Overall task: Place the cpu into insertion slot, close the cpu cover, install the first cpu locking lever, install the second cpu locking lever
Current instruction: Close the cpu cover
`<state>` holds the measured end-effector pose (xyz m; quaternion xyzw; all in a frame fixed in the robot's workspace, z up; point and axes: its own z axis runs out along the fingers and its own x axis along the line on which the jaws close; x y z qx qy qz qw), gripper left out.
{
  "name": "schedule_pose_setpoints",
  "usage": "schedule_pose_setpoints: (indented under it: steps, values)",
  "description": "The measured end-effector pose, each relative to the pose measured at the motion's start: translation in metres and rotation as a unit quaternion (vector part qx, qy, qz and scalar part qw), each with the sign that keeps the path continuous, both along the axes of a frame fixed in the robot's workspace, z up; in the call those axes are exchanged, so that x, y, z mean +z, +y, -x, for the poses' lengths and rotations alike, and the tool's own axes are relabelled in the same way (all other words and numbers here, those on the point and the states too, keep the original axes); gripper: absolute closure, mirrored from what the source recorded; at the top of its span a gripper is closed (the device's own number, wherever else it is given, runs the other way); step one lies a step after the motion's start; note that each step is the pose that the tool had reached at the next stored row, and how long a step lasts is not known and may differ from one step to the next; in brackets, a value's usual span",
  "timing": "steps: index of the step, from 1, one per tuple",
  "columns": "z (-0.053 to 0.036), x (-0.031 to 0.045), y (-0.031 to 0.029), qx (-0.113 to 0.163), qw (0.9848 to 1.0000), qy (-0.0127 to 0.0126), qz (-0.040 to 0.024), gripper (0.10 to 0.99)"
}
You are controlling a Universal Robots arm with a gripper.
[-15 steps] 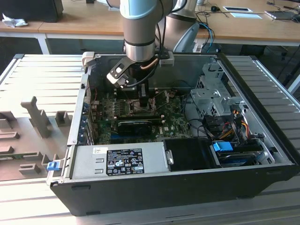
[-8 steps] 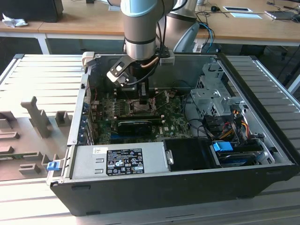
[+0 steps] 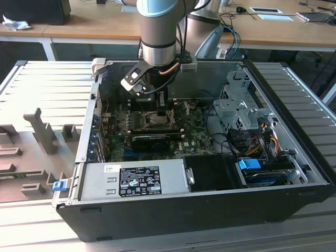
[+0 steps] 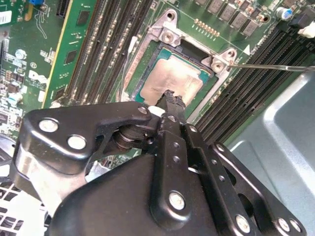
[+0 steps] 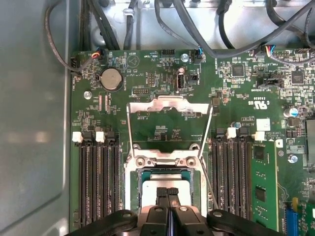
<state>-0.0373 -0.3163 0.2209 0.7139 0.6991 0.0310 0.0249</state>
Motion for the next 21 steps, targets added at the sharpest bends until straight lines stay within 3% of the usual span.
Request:
schedule_pose_setpoints:
  steps: [3,21]
  values:
    - [-0.0022,0.0,-0.0009,0.0,1.0,0.0009,-0.001,0.98]
    - [-0.0022,0.0027,-0.001,0.0,1.0,0.001,-0.001,0.98]
